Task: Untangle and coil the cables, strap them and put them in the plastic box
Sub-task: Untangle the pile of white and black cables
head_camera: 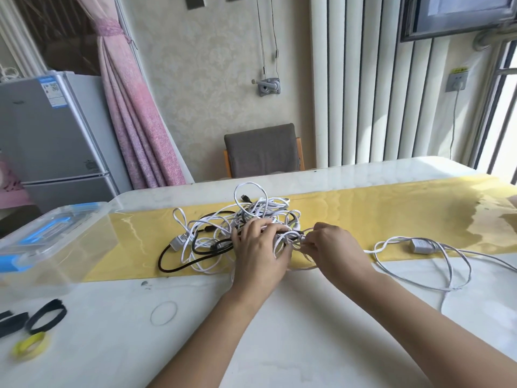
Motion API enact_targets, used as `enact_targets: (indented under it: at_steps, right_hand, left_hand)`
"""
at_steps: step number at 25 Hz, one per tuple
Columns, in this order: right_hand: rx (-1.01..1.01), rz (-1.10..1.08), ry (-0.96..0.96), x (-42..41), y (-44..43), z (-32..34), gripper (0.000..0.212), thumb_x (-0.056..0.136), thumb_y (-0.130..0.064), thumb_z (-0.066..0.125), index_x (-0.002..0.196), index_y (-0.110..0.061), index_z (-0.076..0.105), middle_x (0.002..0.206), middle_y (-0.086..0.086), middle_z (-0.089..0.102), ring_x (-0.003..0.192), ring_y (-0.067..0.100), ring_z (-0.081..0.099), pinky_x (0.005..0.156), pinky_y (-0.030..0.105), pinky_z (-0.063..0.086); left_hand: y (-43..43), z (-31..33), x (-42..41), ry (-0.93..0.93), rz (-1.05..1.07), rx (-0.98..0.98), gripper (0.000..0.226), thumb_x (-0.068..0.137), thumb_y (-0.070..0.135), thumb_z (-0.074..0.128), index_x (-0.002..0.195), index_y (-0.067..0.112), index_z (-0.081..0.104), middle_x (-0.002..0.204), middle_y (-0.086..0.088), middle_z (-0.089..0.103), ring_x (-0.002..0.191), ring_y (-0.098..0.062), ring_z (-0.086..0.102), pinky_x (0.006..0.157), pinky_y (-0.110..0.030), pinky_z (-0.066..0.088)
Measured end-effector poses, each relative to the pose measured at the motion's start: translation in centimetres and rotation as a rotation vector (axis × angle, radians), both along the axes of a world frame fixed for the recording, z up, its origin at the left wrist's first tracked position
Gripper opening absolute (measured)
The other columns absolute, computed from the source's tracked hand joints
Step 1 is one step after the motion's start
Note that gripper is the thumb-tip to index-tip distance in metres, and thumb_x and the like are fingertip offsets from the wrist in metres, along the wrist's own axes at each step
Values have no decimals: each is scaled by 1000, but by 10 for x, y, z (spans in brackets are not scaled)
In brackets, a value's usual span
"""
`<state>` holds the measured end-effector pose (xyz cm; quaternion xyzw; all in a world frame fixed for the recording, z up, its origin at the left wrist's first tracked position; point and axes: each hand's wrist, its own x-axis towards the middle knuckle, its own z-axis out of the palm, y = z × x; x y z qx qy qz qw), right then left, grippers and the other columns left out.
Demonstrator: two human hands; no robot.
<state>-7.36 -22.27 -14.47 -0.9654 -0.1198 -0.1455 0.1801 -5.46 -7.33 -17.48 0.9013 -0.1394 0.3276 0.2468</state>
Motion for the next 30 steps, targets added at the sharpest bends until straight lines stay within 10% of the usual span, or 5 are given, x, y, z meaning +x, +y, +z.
enact_targets:
  at_steps: [12, 16, 20, 24, 30]
  right_hand:
    - [503, -21, -782, -28, -39, 66, 14, 86, -19, 65, 76, -11, 69, 70, -1, 55, 61, 7, 45, 58, 11, 33]
    - [702, -268, -619, -18, -75, 73, 13, 87, -21, 64, 80, -11, 69, 73, 5, 61, 65, 4, 50, 61, 11, 34]
    - [408, -345, -256, -9, -83, 62, 12, 89, -14, 56, 93, -11, 67, 88, 6, 67, 84, 24, 57, 66, 31, 38]
    - [169, -70, -114, -16, -67, 60, 47, 76, 11, 42, 107, -21, 57, 110, -6, 51, 104, 16, 46, 76, 26, 30]
    - [92, 440, 58, -40, -35, 64, 28, 81, -12, 54, 85, -32, 73, 89, -11, 67, 80, 4, 55, 75, 20, 43]
  left_hand:
    - [14, 21, 22, -60, 161, -150, 27, 71, 31, 60, 96, 22, 62, 105, 1, 60, 109, -26, 52, 103, -51, 27]
    - [23, 25, 24, -110, 191, -151, 44, 63, 30, 78, 102, 19, 60, 108, 0, 60, 111, -25, 52, 102, -56, 29]
    - [20, 24, 14, -150, -40, -111, 33, 67, 10, 74, 92, 19, 56, 96, 7, 59, 98, -11, 52, 101, -62, 31]
    - [12, 23, 4, -92, -146, -188, 34, 61, 4, 74, 90, 15, 62, 92, 15, 56, 96, 19, 38, 96, -60, 38]
    - [4, 23, -2, -77, -131, -221, 34, 53, 11, 55, 85, 14, 65, 90, 15, 55, 91, 3, 41, 91, -46, 43]
